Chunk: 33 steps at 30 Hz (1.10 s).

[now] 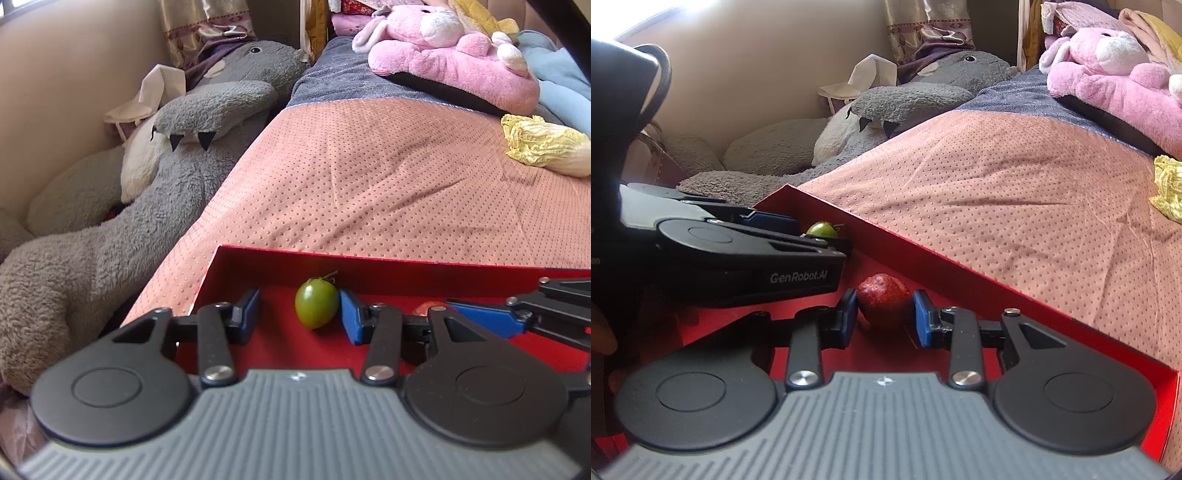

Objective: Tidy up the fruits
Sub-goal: 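Grasp the red tomato with the right tool while the left tool grasps the green tomato, then lift and carry the red and green tomatoes with both tools to the blue plate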

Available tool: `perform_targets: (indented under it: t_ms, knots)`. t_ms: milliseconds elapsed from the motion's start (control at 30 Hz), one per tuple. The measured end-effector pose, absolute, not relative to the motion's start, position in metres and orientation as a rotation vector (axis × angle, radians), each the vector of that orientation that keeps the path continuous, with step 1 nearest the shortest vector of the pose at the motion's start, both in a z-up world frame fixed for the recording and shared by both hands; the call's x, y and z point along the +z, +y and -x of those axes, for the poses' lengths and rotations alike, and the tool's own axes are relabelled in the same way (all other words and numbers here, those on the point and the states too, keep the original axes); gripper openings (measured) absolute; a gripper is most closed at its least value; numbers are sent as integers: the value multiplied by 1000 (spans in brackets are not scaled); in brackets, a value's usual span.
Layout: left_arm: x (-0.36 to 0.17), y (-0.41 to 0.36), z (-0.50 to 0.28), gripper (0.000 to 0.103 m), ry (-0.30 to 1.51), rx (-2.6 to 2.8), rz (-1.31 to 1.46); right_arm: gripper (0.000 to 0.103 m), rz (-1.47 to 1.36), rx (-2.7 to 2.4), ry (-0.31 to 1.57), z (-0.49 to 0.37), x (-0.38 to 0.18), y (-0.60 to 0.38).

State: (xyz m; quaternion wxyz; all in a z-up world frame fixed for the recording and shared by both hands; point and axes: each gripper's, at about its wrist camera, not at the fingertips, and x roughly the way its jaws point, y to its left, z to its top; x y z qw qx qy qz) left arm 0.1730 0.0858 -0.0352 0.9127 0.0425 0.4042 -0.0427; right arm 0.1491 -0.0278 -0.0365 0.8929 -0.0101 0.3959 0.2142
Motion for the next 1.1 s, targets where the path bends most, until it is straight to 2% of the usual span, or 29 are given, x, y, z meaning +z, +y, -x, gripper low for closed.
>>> perform_targets:
  t_ms: [33,100,500,667,1100]
  knots:
    - [-35,85,-172,35,831,-96,-91,38,17,442,823,-146,-36,-29]
    - [-34,84,-170,29,830,-96,-93,38,11,440,825,-140,-35,-32]
    - [-12,62,-142,28,813,-80,-86,38,-36,412,829,-84,-26,-68]
    - [-12,49,-120,28,838,-67,4,38,-47,399,828,-57,-19,-88]
    - [-12,22,-68,28,815,-71,-61,38,-61,391,792,-4,-1,-119]
